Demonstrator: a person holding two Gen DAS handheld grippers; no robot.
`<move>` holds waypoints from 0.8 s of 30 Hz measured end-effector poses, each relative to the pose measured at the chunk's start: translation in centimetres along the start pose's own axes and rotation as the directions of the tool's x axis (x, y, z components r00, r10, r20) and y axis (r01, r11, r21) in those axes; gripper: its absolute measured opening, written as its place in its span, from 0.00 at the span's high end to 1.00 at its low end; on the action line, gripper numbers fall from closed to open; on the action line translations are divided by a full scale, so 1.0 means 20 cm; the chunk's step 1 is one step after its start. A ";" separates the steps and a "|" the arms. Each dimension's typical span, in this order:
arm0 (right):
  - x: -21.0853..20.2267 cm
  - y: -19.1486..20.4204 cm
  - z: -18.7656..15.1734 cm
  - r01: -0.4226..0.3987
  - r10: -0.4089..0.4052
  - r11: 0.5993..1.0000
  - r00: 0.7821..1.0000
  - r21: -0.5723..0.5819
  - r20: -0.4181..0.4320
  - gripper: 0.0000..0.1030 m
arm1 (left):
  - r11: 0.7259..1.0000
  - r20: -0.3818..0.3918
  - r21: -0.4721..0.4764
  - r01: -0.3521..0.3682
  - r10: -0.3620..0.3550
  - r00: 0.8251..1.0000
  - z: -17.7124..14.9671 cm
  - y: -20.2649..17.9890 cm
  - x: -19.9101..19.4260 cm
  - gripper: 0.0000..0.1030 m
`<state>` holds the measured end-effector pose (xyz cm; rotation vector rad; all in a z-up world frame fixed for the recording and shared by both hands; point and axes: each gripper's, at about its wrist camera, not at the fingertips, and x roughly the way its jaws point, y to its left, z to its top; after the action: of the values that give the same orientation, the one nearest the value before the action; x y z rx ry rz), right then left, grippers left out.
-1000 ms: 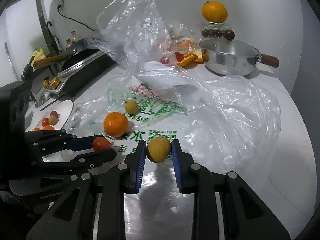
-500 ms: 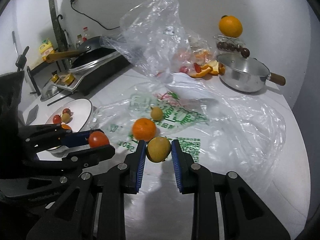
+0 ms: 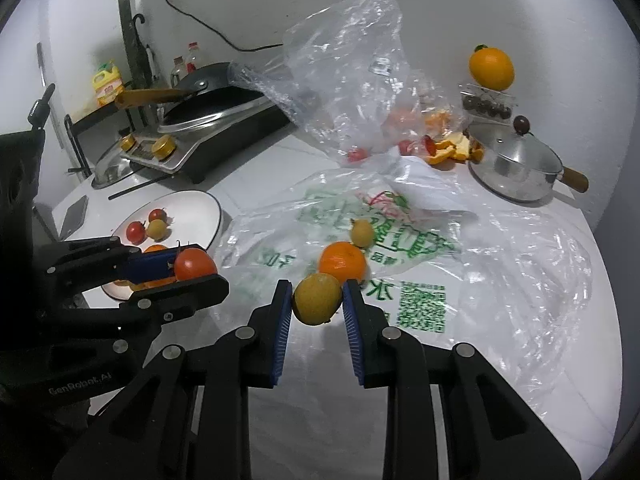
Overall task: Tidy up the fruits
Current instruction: 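Grasp a red cherry tomato with the left tool while the right tool holds its fruit, then carry the cherry tomato and yellow fruit over the white plate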
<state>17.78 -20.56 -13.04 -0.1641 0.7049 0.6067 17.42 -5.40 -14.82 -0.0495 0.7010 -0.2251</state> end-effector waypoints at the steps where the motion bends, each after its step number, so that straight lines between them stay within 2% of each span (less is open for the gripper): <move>1: 0.00 0.01 0.00 0.000 0.000 1.000 1.000 -0.005 -0.002 0.73 | 1.000 0.005 -0.005 -0.001 0.001 1.000 -0.01 0.01 -0.01 0.72; 24: 0.15 0.37 0.14 -0.039 0.037 0.993 0.999 -0.110 -0.025 0.73 | 0.991 0.045 -0.106 -0.087 0.092 0.995 -0.08 0.41 -0.18 0.72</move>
<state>16.80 -12.13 -12.42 -0.2612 0.6984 0.6816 15.25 3.45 -14.83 -0.1221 0.6635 -0.1009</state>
